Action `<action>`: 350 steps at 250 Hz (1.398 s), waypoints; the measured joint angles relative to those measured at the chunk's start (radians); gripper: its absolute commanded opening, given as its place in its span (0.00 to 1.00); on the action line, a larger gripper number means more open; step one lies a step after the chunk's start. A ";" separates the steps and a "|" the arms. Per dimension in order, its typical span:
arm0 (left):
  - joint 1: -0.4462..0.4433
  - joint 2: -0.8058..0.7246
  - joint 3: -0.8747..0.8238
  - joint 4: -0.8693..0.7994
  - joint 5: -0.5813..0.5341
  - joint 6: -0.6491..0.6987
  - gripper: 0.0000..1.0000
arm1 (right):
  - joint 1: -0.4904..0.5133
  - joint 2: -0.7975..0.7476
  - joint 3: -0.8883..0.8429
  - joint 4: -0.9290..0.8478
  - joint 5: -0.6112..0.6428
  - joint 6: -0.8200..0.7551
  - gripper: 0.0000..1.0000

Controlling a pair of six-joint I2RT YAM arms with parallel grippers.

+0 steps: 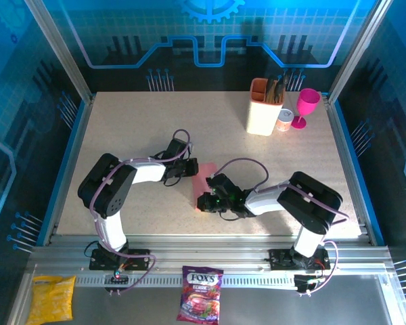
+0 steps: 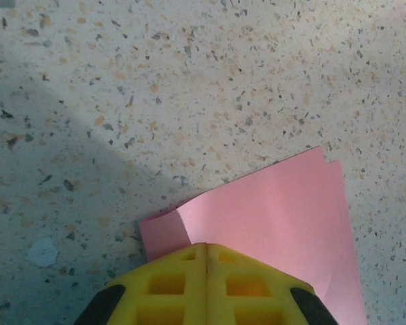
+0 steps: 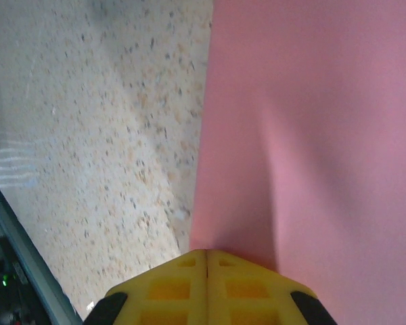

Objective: Fold a paper plane with a square sheet of paper (pick it up from the middle)
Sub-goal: First fold in half a square sheet of paper at the center of the table.

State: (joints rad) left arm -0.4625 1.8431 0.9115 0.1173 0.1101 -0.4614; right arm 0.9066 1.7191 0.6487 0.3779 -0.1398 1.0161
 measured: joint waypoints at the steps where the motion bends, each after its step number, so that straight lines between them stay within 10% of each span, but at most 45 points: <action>1: 0.000 0.000 0.000 0.000 0.000 0.000 0.00 | -0.001 -0.001 0.000 -0.003 0.000 -0.002 0.00; 350: -0.005 0.007 -0.013 0.035 0.028 0.002 0.00 | -0.033 0.097 0.192 -0.195 0.014 -0.304 0.00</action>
State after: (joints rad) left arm -0.4671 1.8500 0.8989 0.1524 0.1383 -0.4595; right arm 0.8734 1.8156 0.8402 0.1829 -0.1261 0.7116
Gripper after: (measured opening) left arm 0.052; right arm 0.061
